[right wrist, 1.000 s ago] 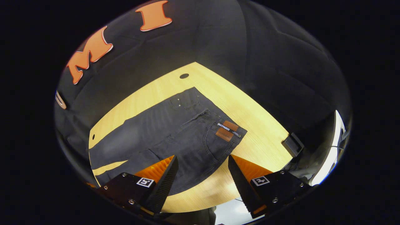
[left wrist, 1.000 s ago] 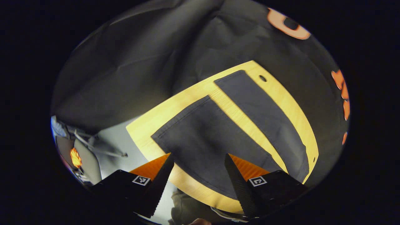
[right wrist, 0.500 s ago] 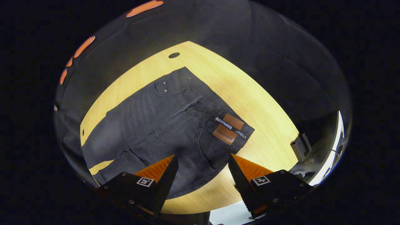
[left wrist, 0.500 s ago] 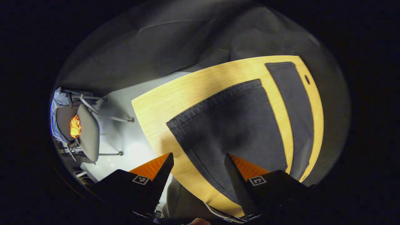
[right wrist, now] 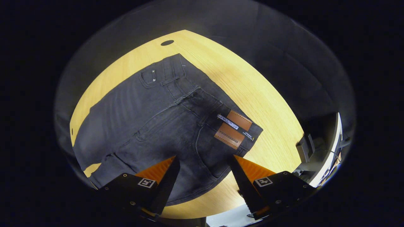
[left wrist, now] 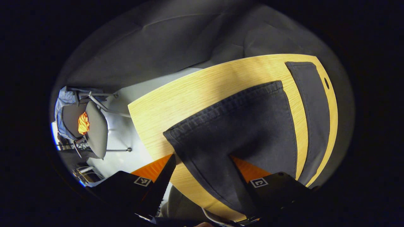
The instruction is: Grasp the waist and the cuffs of the jeans and fold them to make the two legs overlap; first hold the waist and fold one-third of the jeans toward the cuffs, then hold the cuffs and fold the remaining one-third in the same direction to finish folding.
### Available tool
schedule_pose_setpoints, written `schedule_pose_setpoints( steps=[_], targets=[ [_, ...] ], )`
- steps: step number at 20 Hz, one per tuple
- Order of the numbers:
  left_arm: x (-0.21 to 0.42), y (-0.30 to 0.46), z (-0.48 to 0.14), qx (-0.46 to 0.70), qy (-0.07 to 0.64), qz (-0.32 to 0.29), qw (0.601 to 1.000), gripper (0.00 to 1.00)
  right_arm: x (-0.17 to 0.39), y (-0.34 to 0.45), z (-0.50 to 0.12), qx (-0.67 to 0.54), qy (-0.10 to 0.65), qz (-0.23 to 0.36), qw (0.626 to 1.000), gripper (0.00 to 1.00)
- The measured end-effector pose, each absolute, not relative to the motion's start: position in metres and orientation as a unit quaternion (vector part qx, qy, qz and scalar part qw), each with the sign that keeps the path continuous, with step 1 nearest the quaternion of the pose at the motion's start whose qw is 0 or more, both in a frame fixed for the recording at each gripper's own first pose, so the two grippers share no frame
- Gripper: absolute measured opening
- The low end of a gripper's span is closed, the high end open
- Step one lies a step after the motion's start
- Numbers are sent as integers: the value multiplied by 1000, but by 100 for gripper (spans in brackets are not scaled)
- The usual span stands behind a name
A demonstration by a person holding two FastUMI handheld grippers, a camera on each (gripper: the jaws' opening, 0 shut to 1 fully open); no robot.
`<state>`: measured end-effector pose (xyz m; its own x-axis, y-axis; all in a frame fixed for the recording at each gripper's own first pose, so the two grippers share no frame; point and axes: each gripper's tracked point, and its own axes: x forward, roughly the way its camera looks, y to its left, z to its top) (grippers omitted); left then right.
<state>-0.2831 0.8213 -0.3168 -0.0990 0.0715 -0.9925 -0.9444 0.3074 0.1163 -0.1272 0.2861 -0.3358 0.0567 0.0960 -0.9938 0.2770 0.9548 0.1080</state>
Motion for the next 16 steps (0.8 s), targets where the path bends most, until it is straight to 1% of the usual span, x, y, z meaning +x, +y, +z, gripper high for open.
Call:
schedule_pose_setpoints(
  steps=[1, 3, 5, 7, 8, 9, 10, 11, 12, 13, 15, 16],
  targets=[
    [-283, 822, -317, -373, 584, 456, 558, 97, -130, 285, -340, 133, 690, -70, 708, 99],
    [-281, 822, -317, -374, 586, 454, 556, 96, -138, 286, -347, 137, 701, -82, 695, 99],
    [-278, 821, -318, -377, 590, 450, 554, 93, -138, 287, -350, 147, 701, -93, 691, 99],
    [-278, 821, -318, -381, 592, 450, 550, 84, -148, 288, -346, 171, 712, -112, 672, 98],
    [-277, 820, -318, -383, 592, 450, 549, 84, -158, 290, -341, 182, 721, -120, 658, 99],
    [-277, 820, -318, -383, 592, 449, 549, 84, -159, 287, -341, 182, 713, -124, 666, 95],
    [-277, 821, -318, -383, 592, 448, 549, 84, -165, 279, -349, 165, 720, -129, 662, 93],
    [-276, 821, -317, -383, 593, 449, 548, 84, -168, 283, -346, 191, 721, -127, 653, 92],
    [-276, 821, -318, -383, 592, 449, 548, 84, -165, 287, -349, 217, 721, -140, 643, 93],
    [-275, 820, -317, -383, 592, 449, 549, 84, -164, 287, -351, 229, 718, -148, 640, 87],
    [-275, 821, -317, -383, 591, 448, 551, 82, -165, 285, -351, 231, 722, -146, 636, 86],
    [-275, 820, -316, -379, 597, 439, 555, 77, -164, 286, -352, 238, 722, -151, 632, 87]
  ],
)
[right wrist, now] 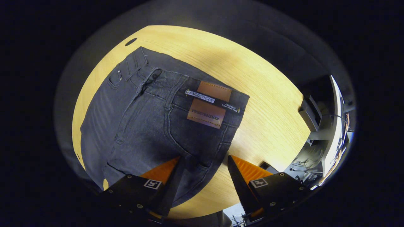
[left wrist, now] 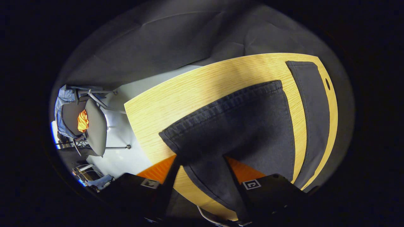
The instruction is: Grasp the waist and the cuffs of the jeans and fold them to make the two legs overlap; first hold the waist and fold one-third of the jeans toward the cuffs, then hold the cuffs and fold the remaining one-third in the same direction to finish folding.
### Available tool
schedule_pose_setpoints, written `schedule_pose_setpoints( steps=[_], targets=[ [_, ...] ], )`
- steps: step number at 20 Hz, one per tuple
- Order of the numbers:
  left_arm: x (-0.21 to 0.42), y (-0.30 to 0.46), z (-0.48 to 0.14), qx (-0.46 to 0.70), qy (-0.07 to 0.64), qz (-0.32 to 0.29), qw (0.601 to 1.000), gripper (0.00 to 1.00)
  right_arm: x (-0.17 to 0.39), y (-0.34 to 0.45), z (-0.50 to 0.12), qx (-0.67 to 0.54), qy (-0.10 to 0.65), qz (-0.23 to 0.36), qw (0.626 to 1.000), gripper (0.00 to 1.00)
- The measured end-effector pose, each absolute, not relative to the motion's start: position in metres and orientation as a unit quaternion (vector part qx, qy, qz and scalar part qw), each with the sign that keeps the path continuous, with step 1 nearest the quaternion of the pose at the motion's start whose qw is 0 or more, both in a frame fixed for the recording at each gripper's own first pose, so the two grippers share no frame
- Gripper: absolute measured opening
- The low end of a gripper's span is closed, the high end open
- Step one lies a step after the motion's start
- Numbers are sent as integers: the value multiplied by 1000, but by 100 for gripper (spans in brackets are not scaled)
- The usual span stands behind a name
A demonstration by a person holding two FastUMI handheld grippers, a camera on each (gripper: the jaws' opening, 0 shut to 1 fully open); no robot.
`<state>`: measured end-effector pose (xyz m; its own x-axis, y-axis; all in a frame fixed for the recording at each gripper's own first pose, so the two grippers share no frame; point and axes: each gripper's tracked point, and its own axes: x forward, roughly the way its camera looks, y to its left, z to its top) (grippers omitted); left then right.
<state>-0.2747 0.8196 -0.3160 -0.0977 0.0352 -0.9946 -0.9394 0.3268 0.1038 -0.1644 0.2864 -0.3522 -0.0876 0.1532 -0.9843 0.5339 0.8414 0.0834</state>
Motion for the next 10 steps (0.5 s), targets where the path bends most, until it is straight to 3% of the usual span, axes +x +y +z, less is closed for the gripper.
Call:
schedule_pose_setpoints(
  steps=[1, 2, 4, 5, 6, 8, 9, 10],
  targets=[
    [-272, 822, -315, -372, 595, 434, 564, 73, -162, 288, -350, 245, 720, -148, 633, 82],
    [-267, 819, -319, -378, 585, 441, 567, 52, -159, 292, -351, 259, 715, -154, 631, 80],
    [-252, 822, -319, -365, 585, 429, 584, 9, -149, 301, -350, 296, 699, -157, 632, 42],
    [-245, 821, -313, -361, 580, 410, 605, 4, -147, 307, -353, 313, 691, -145, 635, 24],
    [-234, 820, -320, -367, 562, 388, 631, 4, -148, 306, -352, 333, 676, -147, 641, 16],
    [-224, 816, -317, -378, 546, 357, 657, 1, -148, 312, -350, 408, 646, -168, 623, 13],
    [-223, 817, -315, -386, 532, 349, 668, 1, -145, 311, -345, 437, 635, -172, 614, 5],
    [-226, 818, -316, -391, 520, 343, 678, 1, -144, 307, -344, 443, 626, -175, 618, 9]
  ],
)
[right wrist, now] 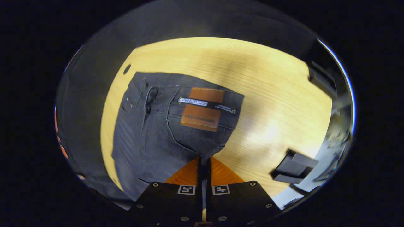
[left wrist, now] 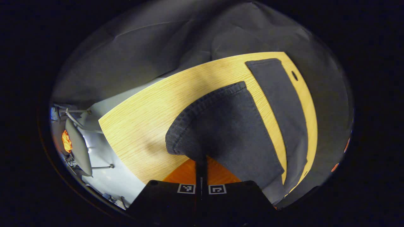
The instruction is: Grasp the waist and the cuffs of the jeans and fold them to make the two legs overlap; first hold the waist and fold one-third of the jeans toward the cuffs, then hold the cuffs and fold the remaining one-third in the same direction to finish folding.
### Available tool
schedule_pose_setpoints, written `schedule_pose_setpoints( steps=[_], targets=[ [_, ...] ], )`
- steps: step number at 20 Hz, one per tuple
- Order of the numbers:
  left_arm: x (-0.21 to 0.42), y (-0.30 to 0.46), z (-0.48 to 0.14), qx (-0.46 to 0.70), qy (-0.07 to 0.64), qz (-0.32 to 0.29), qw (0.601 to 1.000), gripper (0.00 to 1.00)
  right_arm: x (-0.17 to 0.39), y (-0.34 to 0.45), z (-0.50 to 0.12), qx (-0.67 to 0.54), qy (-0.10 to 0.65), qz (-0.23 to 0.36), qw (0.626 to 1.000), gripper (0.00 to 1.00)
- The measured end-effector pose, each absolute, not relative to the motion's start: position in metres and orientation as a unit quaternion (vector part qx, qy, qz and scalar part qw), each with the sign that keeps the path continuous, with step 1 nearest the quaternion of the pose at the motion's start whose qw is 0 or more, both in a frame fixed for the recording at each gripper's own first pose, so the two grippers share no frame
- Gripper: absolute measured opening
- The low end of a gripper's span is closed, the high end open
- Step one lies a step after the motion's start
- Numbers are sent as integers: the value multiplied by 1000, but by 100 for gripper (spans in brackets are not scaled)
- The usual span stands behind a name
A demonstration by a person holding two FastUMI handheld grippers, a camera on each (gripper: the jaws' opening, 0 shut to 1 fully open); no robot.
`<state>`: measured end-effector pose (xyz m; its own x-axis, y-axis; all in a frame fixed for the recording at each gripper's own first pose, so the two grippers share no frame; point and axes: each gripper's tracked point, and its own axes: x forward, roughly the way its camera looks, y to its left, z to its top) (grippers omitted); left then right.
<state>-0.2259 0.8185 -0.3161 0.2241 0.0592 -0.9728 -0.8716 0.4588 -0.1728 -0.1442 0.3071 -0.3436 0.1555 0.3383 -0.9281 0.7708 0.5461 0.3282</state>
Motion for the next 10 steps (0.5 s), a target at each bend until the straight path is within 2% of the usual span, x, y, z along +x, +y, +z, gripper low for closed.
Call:
schedule_pose_setpoints(
  steps=[1, 4, 10],
  targets=[
    [-226, 818, -313, -398, 509, 338, 684, 1, -143, 308, -340, 440, 622, -163, 627, 5],
    [-220, 814, -289, -418, 478, 314, 706, 1, -125, 314, -320, 444, 588, -138, 662, 5],
    [-195, 805, -246, -406, 437, 250, 762, 0, -94, 325, -277, 486, 539, -107, 679, 5]
  ],
)
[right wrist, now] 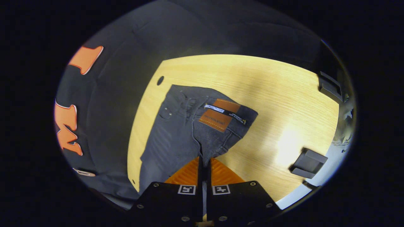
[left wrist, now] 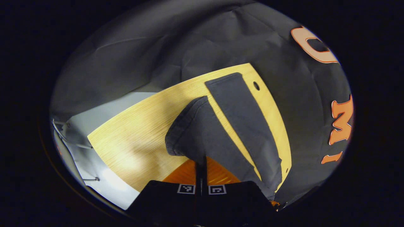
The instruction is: Grasp the waist and the cuffs of the jeans and fold them to make the two legs overlap; first hold the waist and fold one-third of the jeans toward the cuffs, then hold the cuffs and fold the remaining one-third in the same direction to finish folding.
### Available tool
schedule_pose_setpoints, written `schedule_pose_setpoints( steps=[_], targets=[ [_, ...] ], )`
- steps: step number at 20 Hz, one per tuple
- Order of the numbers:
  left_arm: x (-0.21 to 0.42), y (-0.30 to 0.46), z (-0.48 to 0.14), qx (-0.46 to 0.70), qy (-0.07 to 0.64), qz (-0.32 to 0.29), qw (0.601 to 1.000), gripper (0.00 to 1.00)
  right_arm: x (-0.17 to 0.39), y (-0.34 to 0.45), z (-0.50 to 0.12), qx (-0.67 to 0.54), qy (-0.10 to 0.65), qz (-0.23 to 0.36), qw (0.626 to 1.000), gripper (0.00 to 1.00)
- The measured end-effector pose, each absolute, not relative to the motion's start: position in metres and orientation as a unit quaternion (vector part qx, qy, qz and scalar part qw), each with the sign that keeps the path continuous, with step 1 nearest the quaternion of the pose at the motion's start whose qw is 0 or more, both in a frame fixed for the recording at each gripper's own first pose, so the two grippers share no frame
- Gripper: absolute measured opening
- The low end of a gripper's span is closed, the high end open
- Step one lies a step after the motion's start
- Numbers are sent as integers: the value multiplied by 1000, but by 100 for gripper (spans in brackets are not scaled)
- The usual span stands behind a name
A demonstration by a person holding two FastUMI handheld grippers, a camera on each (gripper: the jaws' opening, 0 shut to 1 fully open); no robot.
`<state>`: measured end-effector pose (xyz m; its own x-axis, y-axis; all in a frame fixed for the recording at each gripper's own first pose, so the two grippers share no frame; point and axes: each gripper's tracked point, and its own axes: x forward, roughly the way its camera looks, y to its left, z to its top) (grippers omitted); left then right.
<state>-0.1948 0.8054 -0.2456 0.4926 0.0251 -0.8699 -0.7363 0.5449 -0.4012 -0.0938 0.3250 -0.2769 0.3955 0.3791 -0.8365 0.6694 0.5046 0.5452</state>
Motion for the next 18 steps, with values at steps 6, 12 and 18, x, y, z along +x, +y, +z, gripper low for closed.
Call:
schedule_pose_setpoints(
  steps=[6, 12, 18],
  targets=[
    [-156, 810, -201, -393, 399, 218, 799, 1, -60, 341, -247, 498, 512, -88, 695, 5],
    [-114, 822, -178, -390, 378, 200, 815, 1, -34, 343, -225, 496, 499, -91, 705, 5],
    [-83, 857, -191, -427, 371, 271, 779, 0, -10, 340, -211, 493, 489, -112, 711, 5]
  ],
)
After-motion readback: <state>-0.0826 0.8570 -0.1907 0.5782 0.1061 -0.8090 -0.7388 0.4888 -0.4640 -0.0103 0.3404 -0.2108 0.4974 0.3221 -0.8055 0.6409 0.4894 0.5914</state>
